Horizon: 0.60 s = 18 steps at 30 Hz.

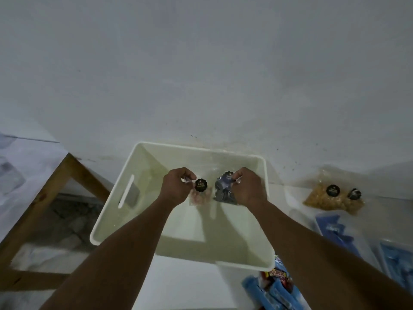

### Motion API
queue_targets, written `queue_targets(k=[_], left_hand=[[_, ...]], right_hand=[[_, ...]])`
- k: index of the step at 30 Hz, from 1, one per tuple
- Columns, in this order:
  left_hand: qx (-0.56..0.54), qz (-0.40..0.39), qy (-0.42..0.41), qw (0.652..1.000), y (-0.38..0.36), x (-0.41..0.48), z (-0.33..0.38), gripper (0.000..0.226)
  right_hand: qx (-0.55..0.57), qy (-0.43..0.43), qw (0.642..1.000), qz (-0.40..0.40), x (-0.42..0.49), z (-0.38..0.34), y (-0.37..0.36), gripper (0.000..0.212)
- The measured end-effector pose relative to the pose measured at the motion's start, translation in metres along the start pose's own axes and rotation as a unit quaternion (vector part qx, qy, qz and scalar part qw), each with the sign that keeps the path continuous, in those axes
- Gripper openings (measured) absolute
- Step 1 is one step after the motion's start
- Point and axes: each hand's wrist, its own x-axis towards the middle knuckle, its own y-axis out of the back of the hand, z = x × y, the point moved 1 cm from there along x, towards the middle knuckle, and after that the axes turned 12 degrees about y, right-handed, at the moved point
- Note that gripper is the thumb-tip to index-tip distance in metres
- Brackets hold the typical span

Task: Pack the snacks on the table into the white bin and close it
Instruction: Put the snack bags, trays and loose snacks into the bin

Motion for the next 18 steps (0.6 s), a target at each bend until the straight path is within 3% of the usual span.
queue_targets(k=[6, 12, 18], left_hand=[[-0.012, -0.018, 0.01, 1.0, -0.021, 0.031, -0.014, 0.028], [0.036, -0.015, -0.004, 0.999, -0.02, 0.026, -0.007, 0.037], [0.083, -0.037, -0.002, 0.996, -0.012, -0.006, 0.01, 0.046]], right_hand=[[-0.022, -0.045, 0.999, -0.003, 0.011, 0.025, -0.025, 0.018], [-0.032, -0.051, 0.998, -0.005, 0.011, 0.015, -0.023, 0.039], [0.005, 0.002, 1.0, 0.01, -0.009, -0.006, 0.008, 0.029]])
